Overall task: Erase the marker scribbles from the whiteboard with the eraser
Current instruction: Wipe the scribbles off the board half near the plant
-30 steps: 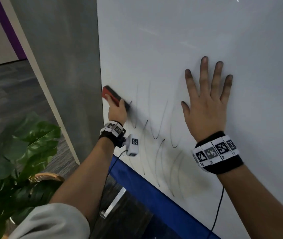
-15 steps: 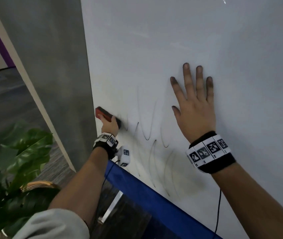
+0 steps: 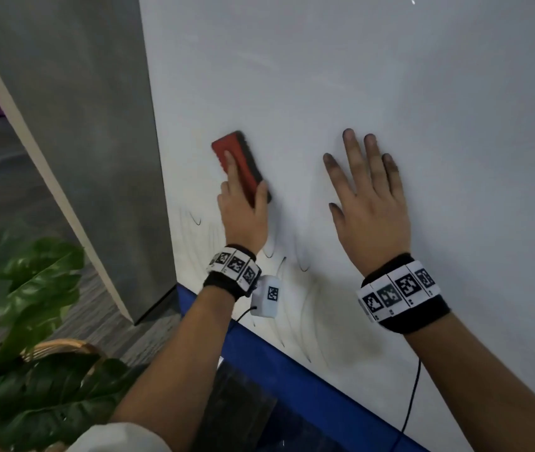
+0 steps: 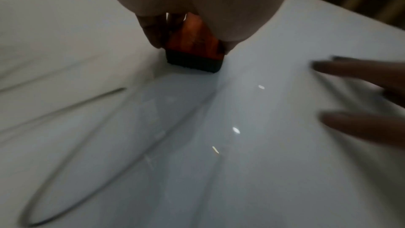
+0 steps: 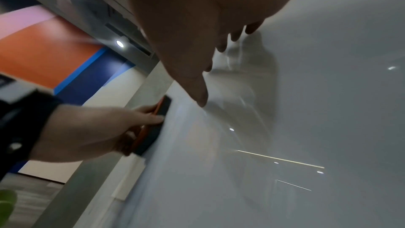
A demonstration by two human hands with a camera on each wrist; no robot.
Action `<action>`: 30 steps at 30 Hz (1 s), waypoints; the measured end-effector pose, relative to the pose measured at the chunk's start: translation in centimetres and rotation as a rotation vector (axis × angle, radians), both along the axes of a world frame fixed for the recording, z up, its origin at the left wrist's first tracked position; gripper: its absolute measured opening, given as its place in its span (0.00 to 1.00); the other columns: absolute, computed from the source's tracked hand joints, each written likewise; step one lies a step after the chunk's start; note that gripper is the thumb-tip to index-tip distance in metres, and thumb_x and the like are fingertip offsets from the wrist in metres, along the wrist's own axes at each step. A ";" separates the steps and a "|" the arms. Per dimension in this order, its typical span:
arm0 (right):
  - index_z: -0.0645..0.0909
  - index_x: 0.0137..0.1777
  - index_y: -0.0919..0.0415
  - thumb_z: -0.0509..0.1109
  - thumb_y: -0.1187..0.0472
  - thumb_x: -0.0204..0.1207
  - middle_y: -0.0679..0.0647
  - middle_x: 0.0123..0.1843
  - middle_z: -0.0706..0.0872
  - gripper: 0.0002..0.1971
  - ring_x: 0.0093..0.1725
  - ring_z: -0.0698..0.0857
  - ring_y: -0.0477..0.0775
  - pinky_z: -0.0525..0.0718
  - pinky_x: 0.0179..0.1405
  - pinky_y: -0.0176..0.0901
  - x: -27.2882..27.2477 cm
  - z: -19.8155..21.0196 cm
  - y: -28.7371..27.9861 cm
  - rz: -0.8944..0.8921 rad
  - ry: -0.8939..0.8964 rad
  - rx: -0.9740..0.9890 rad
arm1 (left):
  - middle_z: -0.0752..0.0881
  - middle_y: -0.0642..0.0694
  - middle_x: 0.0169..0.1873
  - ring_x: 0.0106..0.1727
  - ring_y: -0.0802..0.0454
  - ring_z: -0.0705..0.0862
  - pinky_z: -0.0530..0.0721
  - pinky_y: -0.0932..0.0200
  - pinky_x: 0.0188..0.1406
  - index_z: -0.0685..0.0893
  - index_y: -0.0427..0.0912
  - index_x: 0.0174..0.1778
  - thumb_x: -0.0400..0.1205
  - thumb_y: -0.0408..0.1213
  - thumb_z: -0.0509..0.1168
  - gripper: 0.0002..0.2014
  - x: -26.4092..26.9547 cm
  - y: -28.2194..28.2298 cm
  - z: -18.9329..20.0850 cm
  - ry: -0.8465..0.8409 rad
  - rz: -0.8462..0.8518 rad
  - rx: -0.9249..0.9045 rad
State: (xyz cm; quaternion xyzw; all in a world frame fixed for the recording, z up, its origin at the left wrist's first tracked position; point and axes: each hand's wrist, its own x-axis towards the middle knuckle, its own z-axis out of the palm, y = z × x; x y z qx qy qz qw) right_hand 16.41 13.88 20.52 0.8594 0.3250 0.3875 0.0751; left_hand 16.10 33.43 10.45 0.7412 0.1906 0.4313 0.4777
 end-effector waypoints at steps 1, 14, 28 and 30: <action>0.62 0.88 0.57 0.71 0.59 0.81 0.61 0.91 0.50 0.36 0.90 0.52 0.65 0.50 0.89 0.60 0.0 -0.1 -0.8 0.002 0.000 -0.010 | 0.79 0.43 0.66 0.62 0.44 0.78 0.76 0.50 0.69 0.48 0.52 0.90 0.87 0.49 0.62 0.39 0.2 1.1 -1.3 0.014 0.005 -0.101; 0.59 0.89 0.50 0.66 0.51 0.84 0.61 0.91 0.50 0.34 0.90 0.50 0.69 0.42 0.88 0.62 -1.2 2.4 -4.9 -0.153 -0.079 0.209 | 0.79 0.46 0.66 0.62 0.49 0.77 0.78 0.54 0.67 0.52 0.52 0.89 0.86 0.53 0.64 0.39 -2.8 -8.7 -1.7 0.044 -0.171 0.098; 0.58 0.89 0.54 0.68 0.57 0.83 0.61 0.92 0.48 0.37 0.90 0.48 0.67 0.47 0.89 0.63 -1.6 0.3 -7.8 -0.073 -0.029 0.073 | 0.77 0.43 0.78 0.72 0.49 0.81 0.78 0.58 0.72 0.46 0.52 0.90 0.88 0.46 0.64 0.39 -2.8 -9.4 -3.4 0.081 -0.131 -0.270; 0.57 0.89 0.54 0.69 0.58 0.82 0.61 0.92 0.46 0.38 0.90 0.47 0.67 0.45 0.89 0.63 -1.6 0.1 -7.9 -0.072 -0.018 0.076 | 0.74 0.48 0.79 0.74 0.54 0.79 0.77 0.60 0.75 0.47 0.56 0.89 0.87 0.47 0.65 0.40 -3.1 -12.6 -4.2 0.049 -0.193 -0.253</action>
